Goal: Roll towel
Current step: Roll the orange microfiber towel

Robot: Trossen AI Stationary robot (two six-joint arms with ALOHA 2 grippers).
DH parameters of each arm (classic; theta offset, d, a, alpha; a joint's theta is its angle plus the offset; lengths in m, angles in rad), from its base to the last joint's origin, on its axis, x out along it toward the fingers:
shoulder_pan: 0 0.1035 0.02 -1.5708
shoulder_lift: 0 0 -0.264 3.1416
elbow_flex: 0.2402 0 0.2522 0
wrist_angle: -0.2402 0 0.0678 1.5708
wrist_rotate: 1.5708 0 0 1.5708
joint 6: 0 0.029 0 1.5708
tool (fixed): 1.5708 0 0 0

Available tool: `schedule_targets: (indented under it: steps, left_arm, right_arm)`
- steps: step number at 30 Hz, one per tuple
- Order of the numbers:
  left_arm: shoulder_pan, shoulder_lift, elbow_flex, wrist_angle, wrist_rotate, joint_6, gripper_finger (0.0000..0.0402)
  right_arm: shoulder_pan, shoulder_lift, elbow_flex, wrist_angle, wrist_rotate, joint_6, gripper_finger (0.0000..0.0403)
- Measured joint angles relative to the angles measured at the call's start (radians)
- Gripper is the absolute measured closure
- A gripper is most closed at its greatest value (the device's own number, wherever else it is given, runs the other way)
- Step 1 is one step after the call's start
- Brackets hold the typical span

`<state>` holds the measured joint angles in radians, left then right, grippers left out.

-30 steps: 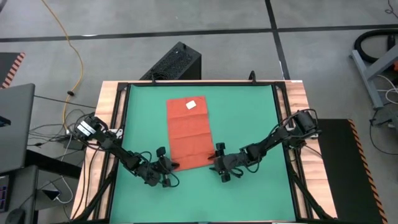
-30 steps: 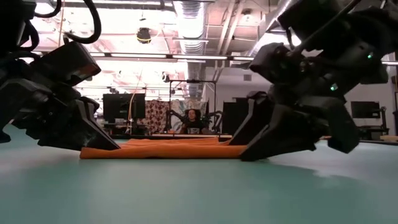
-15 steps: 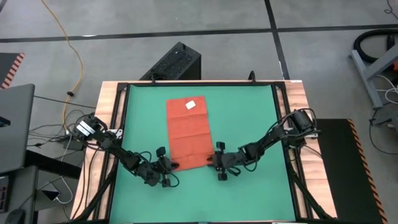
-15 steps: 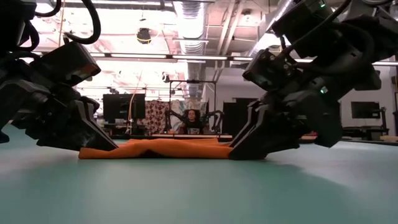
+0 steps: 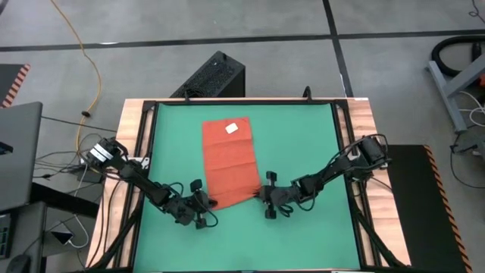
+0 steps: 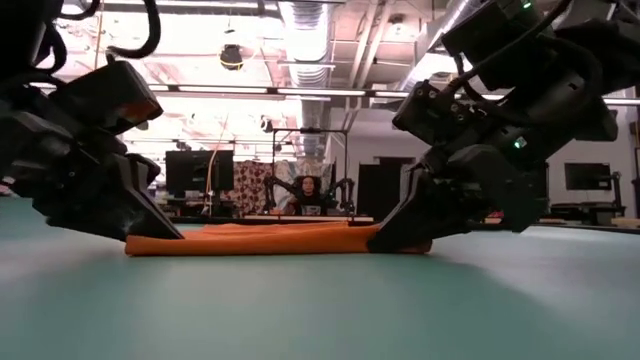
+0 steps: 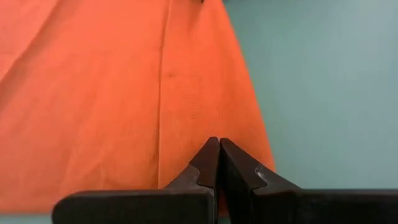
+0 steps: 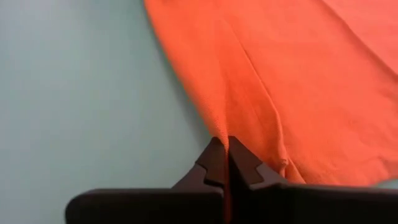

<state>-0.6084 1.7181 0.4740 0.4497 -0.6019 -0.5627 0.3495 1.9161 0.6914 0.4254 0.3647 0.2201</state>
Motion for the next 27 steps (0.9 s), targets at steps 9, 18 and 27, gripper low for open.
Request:
schedule_targets:
  steps: [9, 18, 27]
  left_arm:
    - [0.002, -0.097, 0.001, 0.046, -0.057, 0.136, 0.0401]
    - [0.061, -0.094, 0.000, 0.101, -0.007, 0.285, 0.0401]
    - [0.080, -0.094, 0.001, 0.165, 0.096, 0.377, 0.0401]
  right_arm:
    - [-0.002, -0.137, -0.007, -0.161, -0.108, 0.076, 0.0394]
    - [-0.030, -0.252, -0.009, -0.276, -0.206, 0.172, 0.0396]
    - [-0.100, -0.282, 0.003, -0.310, -0.303, 0.248, 0.0396]
